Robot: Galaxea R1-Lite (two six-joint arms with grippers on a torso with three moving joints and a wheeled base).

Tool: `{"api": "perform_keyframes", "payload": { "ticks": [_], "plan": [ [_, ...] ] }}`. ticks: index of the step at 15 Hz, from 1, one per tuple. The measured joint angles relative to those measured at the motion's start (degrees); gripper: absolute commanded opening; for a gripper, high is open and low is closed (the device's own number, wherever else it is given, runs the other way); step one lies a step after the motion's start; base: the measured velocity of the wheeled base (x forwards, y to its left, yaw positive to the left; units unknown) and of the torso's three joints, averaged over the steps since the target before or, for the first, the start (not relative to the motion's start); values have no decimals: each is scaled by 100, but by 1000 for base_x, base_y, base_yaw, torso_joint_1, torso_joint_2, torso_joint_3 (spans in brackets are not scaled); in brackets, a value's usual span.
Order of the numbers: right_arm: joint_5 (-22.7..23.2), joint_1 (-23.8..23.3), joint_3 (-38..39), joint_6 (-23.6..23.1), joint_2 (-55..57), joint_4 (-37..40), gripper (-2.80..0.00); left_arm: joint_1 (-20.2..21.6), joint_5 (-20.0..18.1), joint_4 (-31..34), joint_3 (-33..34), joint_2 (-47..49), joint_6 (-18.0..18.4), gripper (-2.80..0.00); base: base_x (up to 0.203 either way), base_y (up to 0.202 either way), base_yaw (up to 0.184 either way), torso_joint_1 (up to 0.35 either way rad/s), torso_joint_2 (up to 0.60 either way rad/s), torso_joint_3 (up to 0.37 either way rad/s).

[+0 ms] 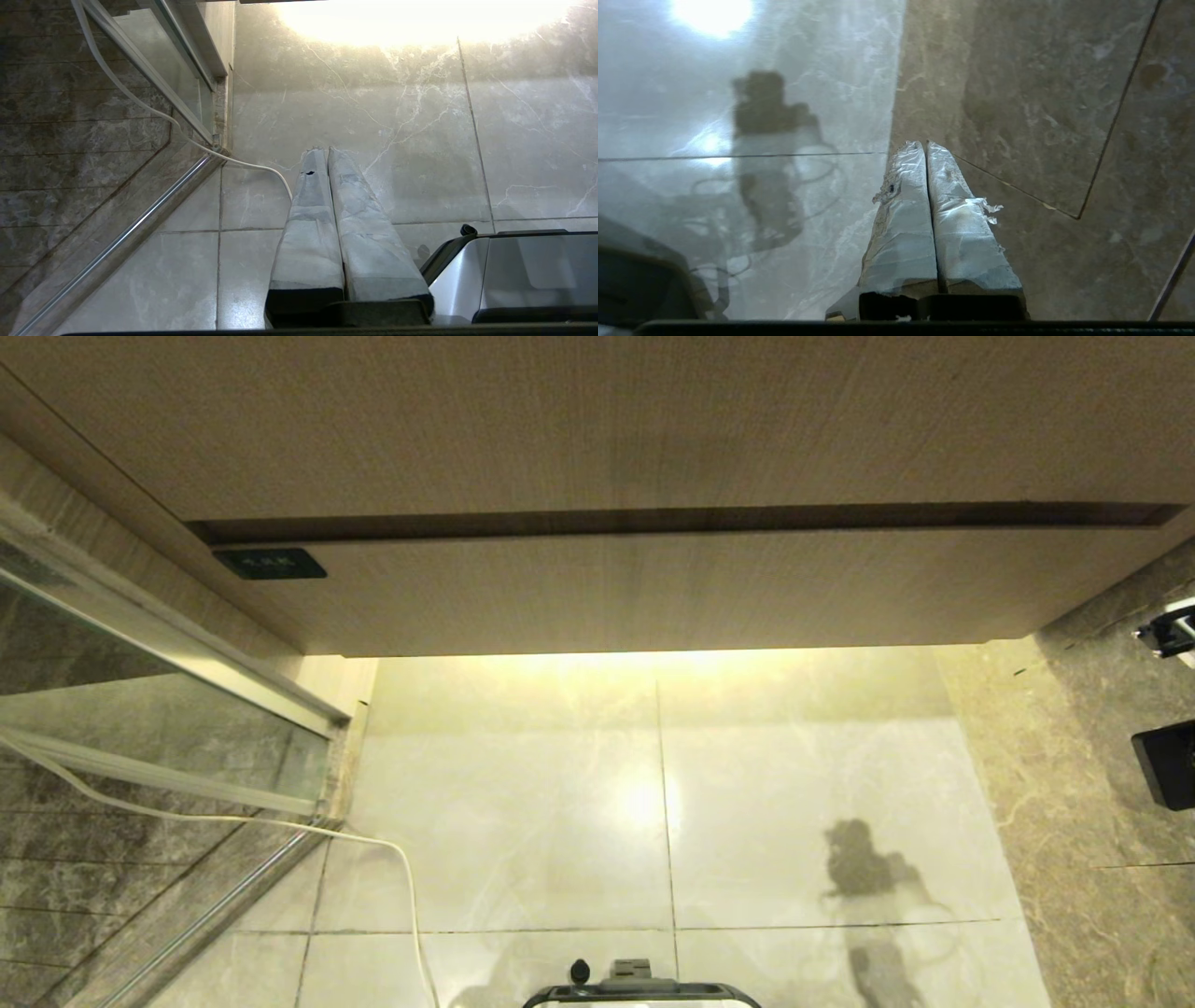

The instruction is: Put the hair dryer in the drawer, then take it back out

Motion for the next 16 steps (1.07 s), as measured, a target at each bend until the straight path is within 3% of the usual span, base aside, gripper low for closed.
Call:
{"api": "perform_keyframes", "payload": {
  "ticks": [7,12,14,16],
  "plan": [
    [-321,991,1167,-6,-1381,-291,-280,8,0,0,0,0,0,-280,0,0,0,0,0,0],
    [-443,1397,2881,12,-3360,-950,-280,1,0,1,0,0,0,-280,0,0,0,0,0,0],
    [-258,1431,3477,90,-4401,-1093,-280,1,0,0,0,0,0,-280,0,0,0,0,0,0],
    [361,1434,3981,324,-5515,-1173,-280,1,-1,4,0,0,0,-280,0,0,0,0,0,0]
  ]
}}
